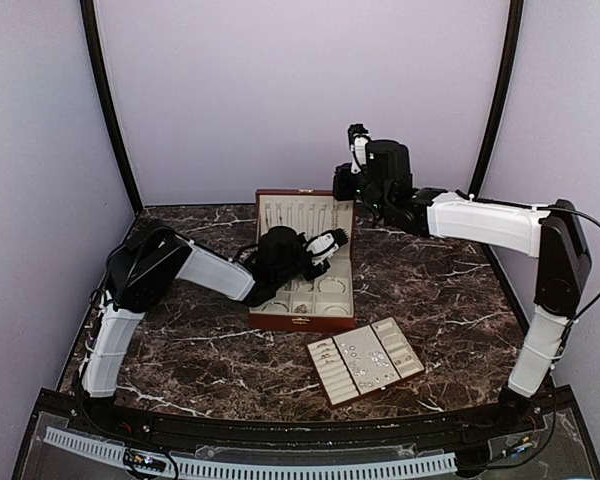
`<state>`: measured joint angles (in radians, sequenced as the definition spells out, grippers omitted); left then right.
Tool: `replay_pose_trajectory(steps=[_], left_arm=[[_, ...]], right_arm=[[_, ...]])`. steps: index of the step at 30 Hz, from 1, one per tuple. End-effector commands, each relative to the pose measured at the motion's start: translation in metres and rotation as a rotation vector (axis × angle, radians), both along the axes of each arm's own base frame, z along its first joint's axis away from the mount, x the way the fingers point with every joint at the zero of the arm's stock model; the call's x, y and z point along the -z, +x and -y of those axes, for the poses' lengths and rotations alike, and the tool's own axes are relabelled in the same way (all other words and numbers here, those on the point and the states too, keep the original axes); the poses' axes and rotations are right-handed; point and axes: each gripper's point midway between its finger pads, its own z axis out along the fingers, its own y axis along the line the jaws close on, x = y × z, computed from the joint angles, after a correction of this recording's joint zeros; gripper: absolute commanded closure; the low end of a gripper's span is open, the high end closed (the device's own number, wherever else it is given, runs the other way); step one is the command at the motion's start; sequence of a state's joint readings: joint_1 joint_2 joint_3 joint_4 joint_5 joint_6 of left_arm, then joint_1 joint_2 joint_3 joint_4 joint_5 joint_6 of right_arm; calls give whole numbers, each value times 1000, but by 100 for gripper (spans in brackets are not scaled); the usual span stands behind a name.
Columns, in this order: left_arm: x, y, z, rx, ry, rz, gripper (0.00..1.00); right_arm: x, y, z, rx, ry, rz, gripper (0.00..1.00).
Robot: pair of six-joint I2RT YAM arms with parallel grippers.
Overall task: Organize the mixed jewelry
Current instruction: Pass from the right arm to the left
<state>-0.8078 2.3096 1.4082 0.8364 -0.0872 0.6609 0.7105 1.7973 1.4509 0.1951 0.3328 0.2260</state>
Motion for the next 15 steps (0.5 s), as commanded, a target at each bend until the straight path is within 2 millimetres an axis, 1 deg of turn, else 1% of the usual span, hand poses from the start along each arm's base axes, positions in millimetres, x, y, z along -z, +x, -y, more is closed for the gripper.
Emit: replay_pose_trajectory(steps=[1,7,15], left_arm=[[-8,-4,-5,-7,-3,-12,100],[-16,-7,-5,-1,-18,-1,100],[-25,-10,-4,7,-37,14,100]], right_arm=[[6,2,2,5,33,1,100],[22,0,3,4,25,-25,100],[32,0,5,14,13,-40,100]])
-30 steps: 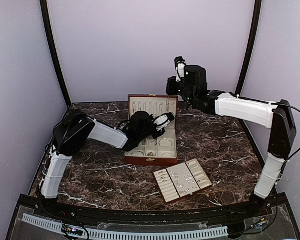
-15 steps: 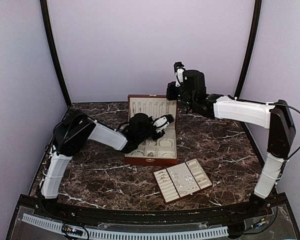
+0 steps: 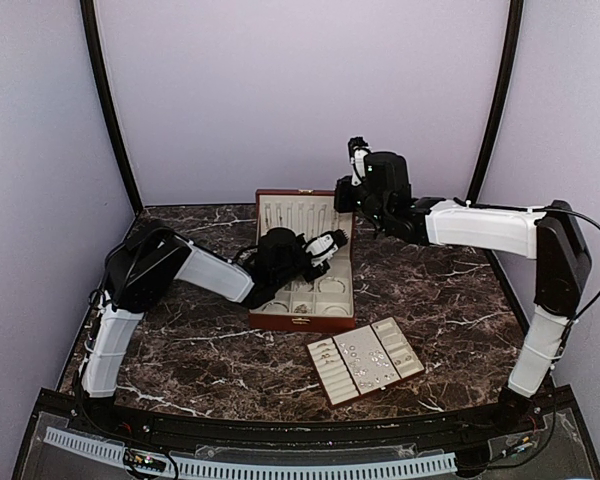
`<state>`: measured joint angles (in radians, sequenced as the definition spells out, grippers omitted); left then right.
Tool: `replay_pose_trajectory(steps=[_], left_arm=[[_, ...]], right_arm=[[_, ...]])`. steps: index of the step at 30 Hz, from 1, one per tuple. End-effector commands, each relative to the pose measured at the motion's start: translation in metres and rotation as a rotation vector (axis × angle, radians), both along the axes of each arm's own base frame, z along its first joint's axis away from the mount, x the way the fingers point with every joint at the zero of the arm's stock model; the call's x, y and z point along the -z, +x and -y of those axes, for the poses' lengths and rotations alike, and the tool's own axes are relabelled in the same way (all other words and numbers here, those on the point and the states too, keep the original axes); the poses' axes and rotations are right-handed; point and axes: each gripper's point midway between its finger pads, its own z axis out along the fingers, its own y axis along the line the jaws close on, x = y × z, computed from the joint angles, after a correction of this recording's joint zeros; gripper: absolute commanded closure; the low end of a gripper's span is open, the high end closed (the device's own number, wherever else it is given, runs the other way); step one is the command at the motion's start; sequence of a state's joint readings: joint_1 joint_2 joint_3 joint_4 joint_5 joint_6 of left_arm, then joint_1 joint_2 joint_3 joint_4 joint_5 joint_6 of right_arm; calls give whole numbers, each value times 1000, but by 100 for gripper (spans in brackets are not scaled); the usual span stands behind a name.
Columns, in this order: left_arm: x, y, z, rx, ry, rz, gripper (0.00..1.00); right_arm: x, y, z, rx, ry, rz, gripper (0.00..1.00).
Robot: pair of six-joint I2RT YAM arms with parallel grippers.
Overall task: Organize the mixed jewelry
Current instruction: Pass from the right arm to the left
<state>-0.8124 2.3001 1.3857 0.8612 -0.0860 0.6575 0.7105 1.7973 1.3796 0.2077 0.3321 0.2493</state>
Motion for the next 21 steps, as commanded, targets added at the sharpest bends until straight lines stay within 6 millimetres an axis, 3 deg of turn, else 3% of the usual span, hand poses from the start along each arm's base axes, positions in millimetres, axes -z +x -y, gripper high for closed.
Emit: replay_pose_trajectory(steps=[1,13,21], left_arm=[[-23,-6,-3,4,-27,9,100],[-30,-7,-3,4,-40,18,100],[-44,-6,-4,-11,-100,6,100]], right_arm=[[2,4,1,11,28,11,100],[18,2,4,21,18,-17,100],[23,-2,9,24,14,-23,100]])
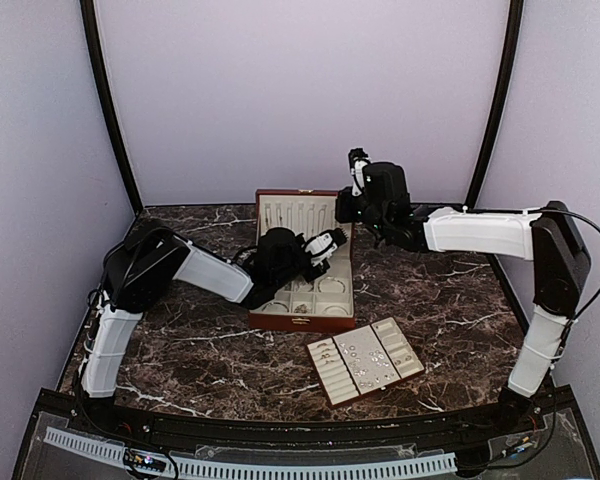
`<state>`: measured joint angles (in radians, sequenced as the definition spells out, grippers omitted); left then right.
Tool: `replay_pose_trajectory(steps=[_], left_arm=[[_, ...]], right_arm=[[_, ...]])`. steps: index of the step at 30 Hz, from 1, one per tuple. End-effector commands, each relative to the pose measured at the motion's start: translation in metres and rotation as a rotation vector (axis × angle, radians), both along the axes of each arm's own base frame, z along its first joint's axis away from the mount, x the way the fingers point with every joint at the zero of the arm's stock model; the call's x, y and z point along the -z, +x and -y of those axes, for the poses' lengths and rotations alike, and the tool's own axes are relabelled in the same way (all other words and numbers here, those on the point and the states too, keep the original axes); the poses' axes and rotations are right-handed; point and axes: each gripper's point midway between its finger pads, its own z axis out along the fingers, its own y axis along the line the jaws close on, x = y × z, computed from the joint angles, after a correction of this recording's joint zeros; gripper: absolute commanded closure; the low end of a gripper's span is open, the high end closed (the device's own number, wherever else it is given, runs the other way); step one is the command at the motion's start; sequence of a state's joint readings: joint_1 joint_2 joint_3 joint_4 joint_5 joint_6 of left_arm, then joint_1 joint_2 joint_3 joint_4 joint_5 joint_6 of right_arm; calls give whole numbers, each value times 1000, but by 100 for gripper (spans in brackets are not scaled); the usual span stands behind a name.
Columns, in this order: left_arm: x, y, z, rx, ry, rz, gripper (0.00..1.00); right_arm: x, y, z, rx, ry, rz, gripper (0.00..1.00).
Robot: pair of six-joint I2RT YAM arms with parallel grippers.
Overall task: Organize the mixed jewelry
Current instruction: Pass from the right arm to the left
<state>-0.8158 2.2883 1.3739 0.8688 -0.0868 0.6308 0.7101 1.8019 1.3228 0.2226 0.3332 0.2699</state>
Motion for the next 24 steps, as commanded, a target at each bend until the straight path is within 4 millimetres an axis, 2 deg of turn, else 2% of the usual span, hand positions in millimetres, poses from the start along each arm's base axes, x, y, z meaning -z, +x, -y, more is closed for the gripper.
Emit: replay_pose_trajectory(steps=[1,6,16,21,24], left_arm=[[-43,-3,-4,-10,-85,17,100],[-51,-4,-2,1,-113,16,100],[-55,-5,-1,5,-132,7,100],[-64,-5,-1,2,-172,-13,100],[-76,-6,-1,6,-212,-28,93]], right_arm=[[-1,1,6,18,23,17,100],[7,0,8,21,14,5,100],[18,2,12,21,28,-21,100],[17,-1,12,0,48,-28,100],[16,-3,11,-25,61,-30,100]])
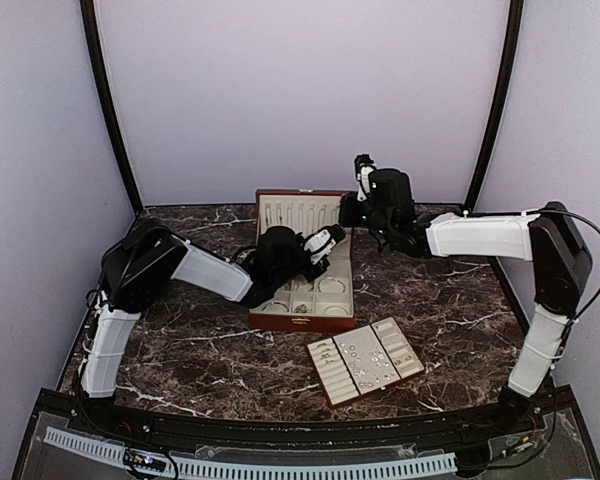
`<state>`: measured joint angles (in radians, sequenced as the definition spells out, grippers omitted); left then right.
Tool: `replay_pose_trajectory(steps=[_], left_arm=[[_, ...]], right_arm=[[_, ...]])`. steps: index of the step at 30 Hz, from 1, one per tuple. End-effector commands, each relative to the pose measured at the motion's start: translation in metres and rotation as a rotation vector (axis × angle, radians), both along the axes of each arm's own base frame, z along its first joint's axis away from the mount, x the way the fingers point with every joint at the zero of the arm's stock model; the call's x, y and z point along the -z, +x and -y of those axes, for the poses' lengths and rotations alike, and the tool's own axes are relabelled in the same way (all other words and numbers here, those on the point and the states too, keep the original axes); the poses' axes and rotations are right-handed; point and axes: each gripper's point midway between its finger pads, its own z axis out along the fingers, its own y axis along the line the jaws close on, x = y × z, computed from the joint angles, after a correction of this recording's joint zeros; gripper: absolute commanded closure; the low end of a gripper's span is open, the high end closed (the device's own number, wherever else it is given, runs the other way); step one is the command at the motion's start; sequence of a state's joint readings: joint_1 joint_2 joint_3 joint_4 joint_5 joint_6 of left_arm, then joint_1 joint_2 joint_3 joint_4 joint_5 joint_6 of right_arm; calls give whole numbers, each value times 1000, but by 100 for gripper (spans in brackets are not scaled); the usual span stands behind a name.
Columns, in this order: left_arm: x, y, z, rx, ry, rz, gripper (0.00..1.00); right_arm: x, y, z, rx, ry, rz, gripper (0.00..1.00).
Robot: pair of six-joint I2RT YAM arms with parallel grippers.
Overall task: Organize the mixed jewelry
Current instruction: Pass from the right arm to the left
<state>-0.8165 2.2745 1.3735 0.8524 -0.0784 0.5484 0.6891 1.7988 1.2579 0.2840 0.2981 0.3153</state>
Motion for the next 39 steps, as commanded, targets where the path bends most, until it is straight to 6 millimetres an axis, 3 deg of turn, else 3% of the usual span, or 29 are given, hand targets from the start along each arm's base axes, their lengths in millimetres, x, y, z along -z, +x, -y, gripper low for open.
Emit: replay_pose_trajectory(steps=[1,8,14,31,39], left_arm=[[-75,-5,-1,7,-167,24,90],[-105,-8,-5,32,-285,-22,77],[-118,-12,-2,114,-356,-96,67],[-97,3,12,191,-346,-228,62],[-88,10,18,185,-333,-251,67]], right_arm=[[0,-5,3,-34,18,-6,100],[-5,-10,2,-75,43,-8,100],[-6,-12,1,-107,66,-18,100],[-17,-14,2,-155,137,-17,100],[-20,-16,2,-181,153,-20,100]])
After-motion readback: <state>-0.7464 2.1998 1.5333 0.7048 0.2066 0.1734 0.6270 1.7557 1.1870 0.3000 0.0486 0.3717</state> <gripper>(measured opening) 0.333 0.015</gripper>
